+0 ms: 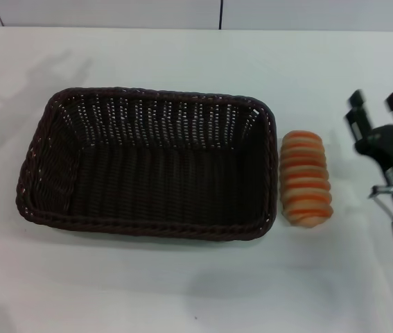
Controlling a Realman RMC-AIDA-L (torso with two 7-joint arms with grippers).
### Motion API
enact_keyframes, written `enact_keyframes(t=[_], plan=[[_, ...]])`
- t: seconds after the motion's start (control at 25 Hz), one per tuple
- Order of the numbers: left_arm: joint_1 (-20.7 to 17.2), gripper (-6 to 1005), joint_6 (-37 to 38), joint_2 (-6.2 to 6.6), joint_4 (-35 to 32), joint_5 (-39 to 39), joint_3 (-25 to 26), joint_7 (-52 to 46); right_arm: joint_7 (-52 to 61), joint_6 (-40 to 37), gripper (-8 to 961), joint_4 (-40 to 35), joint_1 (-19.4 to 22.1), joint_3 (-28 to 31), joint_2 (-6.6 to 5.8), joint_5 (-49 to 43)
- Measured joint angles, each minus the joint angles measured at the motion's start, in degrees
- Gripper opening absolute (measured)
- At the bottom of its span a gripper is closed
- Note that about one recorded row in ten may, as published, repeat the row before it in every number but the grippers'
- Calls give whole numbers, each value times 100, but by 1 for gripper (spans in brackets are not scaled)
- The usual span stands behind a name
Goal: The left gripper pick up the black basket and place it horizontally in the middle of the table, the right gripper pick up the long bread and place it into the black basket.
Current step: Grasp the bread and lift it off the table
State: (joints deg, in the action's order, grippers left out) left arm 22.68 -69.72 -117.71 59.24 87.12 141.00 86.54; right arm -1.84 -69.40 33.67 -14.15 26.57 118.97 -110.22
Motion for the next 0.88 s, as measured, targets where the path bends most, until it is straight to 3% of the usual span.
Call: enact_keyframes(t=[0.32, 0.44, 0.52, 0.6, 0.76, 0.84, 0.88], plan=[[-246, 515, -90, 68, 35, 20, -1, -24, -1034, 819, 652, 1289, 696, -197, -6, 61], [-413, 515, -180, 201, 35, 19, 33, -95, -1480, 949, 652, 1762, 998, -175, -28, 78], [-449, 514, -189, 219, 36, 19, 34, -115, -1725, 1014, 652, 2088, 1196, -165, -58, 123], [-495, 514, -205, 258, 27, 22, 36, -177, -2524, 1246, 652, 2699, 1491, -113, -110, 521], [-511, 515, -224, 287, 1, 27, 38, -214, -3390, 1373, 652, 3207, 1637, -111, -155, 1118], [-518, 515, -226, 309, -13, 32, 39, -226, -3817, 1510, 652, 3500, 1666, -111, -213, 1513], [-518, 515, -229, 323, -21, 35, 40, -232, -4159, 1740, 652, 3738, 1629, -87, -300, 1939]])
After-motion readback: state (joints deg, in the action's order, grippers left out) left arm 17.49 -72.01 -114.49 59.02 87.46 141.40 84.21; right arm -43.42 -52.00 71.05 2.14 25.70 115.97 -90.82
